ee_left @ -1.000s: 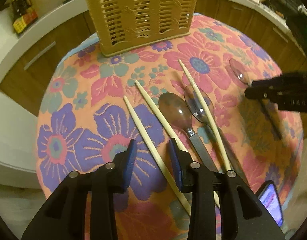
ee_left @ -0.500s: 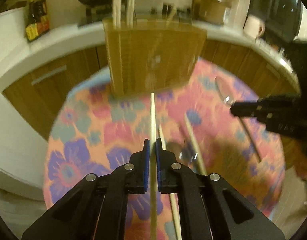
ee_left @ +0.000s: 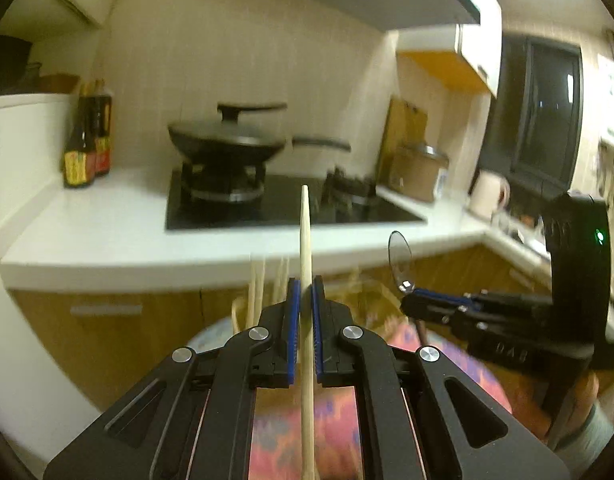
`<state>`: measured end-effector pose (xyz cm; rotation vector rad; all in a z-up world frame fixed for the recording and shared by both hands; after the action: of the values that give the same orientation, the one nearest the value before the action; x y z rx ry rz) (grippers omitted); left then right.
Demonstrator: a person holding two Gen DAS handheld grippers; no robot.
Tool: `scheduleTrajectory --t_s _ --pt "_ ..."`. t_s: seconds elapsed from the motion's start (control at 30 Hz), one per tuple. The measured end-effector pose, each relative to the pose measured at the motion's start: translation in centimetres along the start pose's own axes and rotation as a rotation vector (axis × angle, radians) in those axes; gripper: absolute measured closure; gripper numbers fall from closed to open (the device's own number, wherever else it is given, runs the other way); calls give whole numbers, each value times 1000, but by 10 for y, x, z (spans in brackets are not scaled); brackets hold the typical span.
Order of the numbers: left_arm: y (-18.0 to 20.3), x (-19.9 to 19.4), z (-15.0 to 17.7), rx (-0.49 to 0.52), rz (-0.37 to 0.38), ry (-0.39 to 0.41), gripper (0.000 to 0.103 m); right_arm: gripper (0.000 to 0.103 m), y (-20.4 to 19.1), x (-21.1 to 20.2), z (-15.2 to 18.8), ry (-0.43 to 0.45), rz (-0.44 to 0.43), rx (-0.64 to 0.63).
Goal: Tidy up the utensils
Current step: 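Grasp a chopstick with the left tool and drop it into the tan holder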
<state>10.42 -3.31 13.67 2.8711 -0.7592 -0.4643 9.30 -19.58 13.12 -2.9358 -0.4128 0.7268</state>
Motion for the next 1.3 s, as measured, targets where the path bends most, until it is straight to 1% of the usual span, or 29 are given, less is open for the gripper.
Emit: scheduleTrajectory --t_s 0.07,0.13,0.23,0.33,0.43,0.47,0.53,0.6,0.7,0.77,0.8,0.83,0.9,0.97,1.03,1.07,1.1,1.13,1.17,1.2,1.3 --pt "-2 8 -9 -27 16 44 99 94 -3 10 -16 69 0 11" --pt "-6 22 -16 -44 14 94 99 94 -4 19 -26 119 10 20" --pt "-13 36 -23 -66 12 139 99 94 -4 33 -37 192 35 38" --pt "-22 51 -25 -72 -7 180 99 94 -1 46 -39 243 63 45" --pt "-26 63 -22 -56 -50 224 99 94 4 56 -36 283 86 55" --pt "-26 66 -20 -51 -76 242 99 94 6 60 -35 291 90 60" --pt "-29 72 -16 -48 -97 258 99 94 10 66 -32 300 92 70" --pt "-32 78 -11 -47 -112 262 99 94 11 70 -29 302 88 74" --pt "-38 80 0 -59 -107 257 98 93 10 72 -22 311 84 78" --pt "-43 77 5 -59 -104 259 97 93 9 72 -17 297 60 80" --pt "-44 74 8 -57 -97 252 90 93 9 71 -15 288 50 81" --pt "-45 70 10 -57 -89 244 80 92 10 69 -12 281 41 85" --pt "-47 63 12 -57 -85 236 75 86 10 61 -6 272 28 92" --pt "-48 53 14 -55 -72 222 73 85 11 52 -1 256 15 103" --pt "-48 42 16 -59 -59 215 65 85 11 42 6 241 4 109" --pt "-48 37 16 -60 -51 212 64 83 10 38 9 235 -2 111" --pt "-48 31 17 -60 -43 208 60 76 8 31 14 222 -13 113" --pt "-48 27 18 -60 -40 205 59 71 6 25 18 213 -19 113" --pt "-47 20 19 -61 -35 196 58 59 4 18 24 203 -22 111" --pt "-46 15 21 -63 -31 187 56 55 2 12 27 200 -21 106" --pt "-44 -1 28 -77 -15 153 52 55 -10 -7 42 163 6 73"
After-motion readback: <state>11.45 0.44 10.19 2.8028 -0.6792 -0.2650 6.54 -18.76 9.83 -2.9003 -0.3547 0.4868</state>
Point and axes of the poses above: each gripper's, at about its wrist camera, not at the fingertips, and x roughly the way its jaws point, y to its right, z to its underside, the point moved 1 cm from there along x, roughly the way its jaws point, and after that the axes turned 6 degrees about y, right-handed, at the moved point
